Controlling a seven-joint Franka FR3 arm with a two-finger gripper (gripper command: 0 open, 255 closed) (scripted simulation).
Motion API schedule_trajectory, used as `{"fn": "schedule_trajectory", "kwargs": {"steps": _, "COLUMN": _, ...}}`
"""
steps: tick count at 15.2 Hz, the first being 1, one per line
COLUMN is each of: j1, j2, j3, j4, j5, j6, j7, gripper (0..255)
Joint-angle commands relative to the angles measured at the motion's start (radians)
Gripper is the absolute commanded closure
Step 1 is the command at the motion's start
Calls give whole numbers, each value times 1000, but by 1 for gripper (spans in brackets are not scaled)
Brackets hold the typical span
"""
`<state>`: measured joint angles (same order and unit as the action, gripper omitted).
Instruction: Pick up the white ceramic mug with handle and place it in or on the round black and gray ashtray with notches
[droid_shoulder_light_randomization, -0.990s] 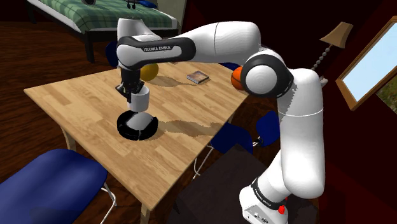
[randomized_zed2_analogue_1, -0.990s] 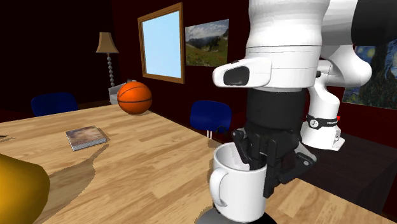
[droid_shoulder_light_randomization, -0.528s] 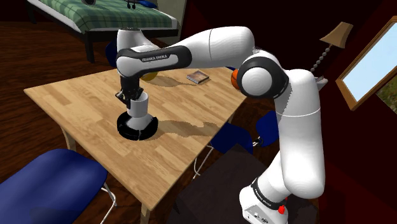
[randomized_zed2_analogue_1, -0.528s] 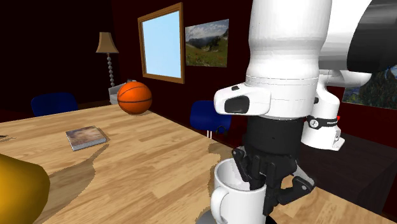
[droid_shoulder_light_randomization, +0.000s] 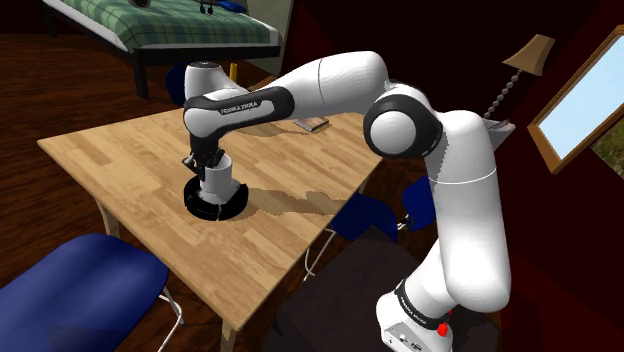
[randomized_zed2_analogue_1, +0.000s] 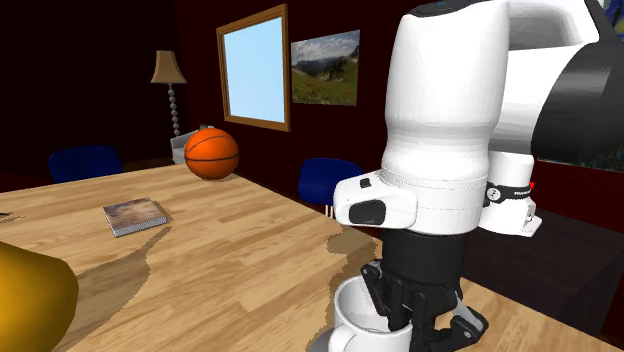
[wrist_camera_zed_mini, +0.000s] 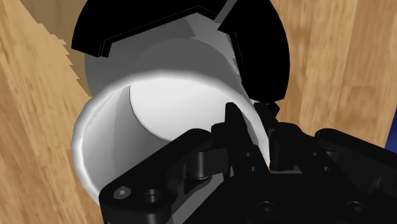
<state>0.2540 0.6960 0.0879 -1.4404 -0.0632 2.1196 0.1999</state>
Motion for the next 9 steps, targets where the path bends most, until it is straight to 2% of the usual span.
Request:
{"fn": "schedule_trajectory", "kwargs": {"steps": 1, "j1": 1, "j2": 6, "j3": 0, "j4": 0, "j5": -1, "j6": 7, "j7": 2, "gripper": 255}}
{"fn": "schedule_trajectory", "kwargs": {"steps": 7, "j1": 1, "j2": 6, "j3": 0, "j4": 0, "j5": -1, "j6": 7, "j7": 2, "gripper": 255}}
{"fn": "schedule_trajectory", "kwargs": {"steps": 8, "j1": 2, "j2": 6, "j3": 0, "j4": 0, "j5": -1, "j6": 7, "j7": 2, "gripper": 0}}
{"fn": "schedule_trajectory", "kwargs": {"steps": 9, "j1": 2, "j2": 6, "j3": 0, "j4": 0, "j5": -1, "j6": 7, "j7": 2, "gripper": 0}}
